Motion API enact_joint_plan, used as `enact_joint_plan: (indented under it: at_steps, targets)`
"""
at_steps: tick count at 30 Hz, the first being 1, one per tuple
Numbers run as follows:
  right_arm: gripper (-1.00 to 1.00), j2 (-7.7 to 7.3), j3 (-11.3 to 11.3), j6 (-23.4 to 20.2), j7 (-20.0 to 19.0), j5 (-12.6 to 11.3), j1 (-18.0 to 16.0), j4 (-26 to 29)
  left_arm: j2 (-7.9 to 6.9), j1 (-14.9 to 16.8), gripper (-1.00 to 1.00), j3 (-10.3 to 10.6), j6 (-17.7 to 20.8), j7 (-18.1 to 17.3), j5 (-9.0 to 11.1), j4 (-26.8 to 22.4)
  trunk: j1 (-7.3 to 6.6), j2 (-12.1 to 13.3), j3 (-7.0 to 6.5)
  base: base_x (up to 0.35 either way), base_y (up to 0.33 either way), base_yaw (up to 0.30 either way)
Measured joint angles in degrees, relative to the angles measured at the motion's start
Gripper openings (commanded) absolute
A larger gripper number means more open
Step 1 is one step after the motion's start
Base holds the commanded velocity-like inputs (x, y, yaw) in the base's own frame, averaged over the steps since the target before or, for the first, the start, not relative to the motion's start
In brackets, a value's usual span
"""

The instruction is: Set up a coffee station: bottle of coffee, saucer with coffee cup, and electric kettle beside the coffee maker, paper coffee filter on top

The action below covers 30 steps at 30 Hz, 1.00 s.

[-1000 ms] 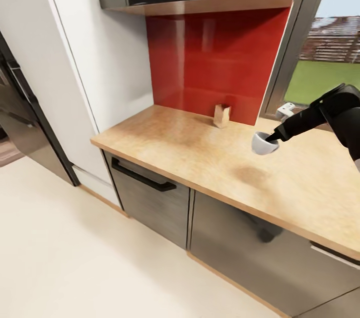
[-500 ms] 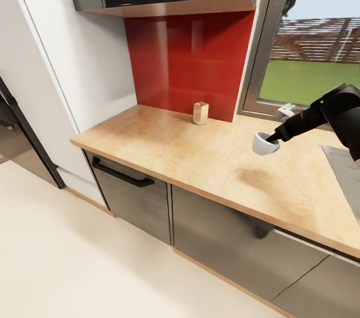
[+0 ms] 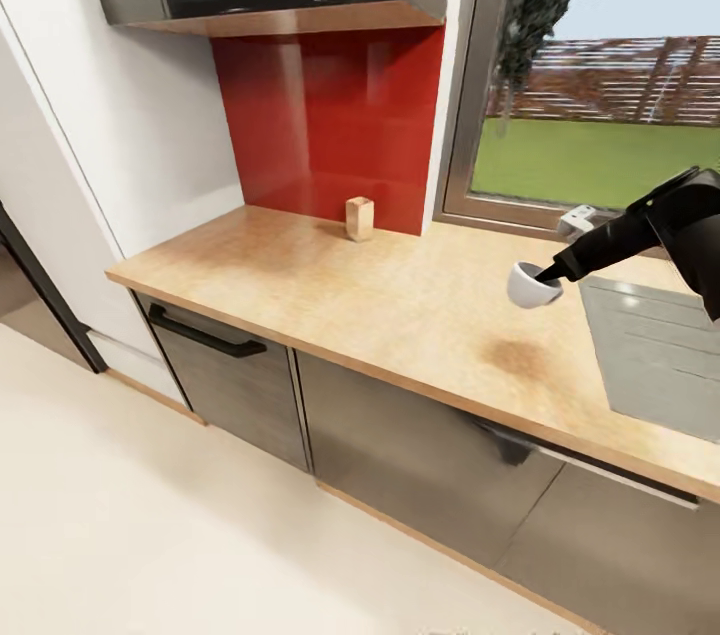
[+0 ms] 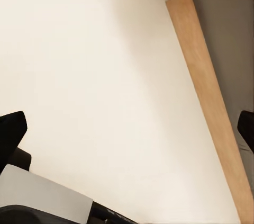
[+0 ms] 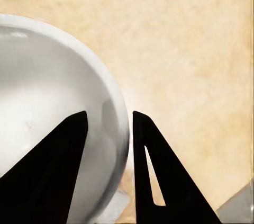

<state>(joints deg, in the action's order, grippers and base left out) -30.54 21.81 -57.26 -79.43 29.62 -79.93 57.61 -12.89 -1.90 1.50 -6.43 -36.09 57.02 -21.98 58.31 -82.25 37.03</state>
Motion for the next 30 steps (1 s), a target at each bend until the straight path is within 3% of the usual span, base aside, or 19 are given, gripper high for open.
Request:
enact_joint_plan:
  at_steps: [9, 30]
  targets:
    - [-1.0, -0.09, -0.5, 0.0, -0.1, 0.0, 0.0, -0.6, 0.0, 0.0, 1.0, 0.0, 0.0, 0.0, 0.0, 0.1, -0.02, 0.0, -0.3, -0.104, -0.152, -0.134]
    - [-1.0, -0.13, -0.5, 0.1, -0.1, 0.0, 0.0, -0.6, 0.0, 0.0, 1.0, -0.1, 0.0, 0.0, 0.0, 0.2, -0.02, 0.0, -1.15, -0.054, 0.042, -0.151]
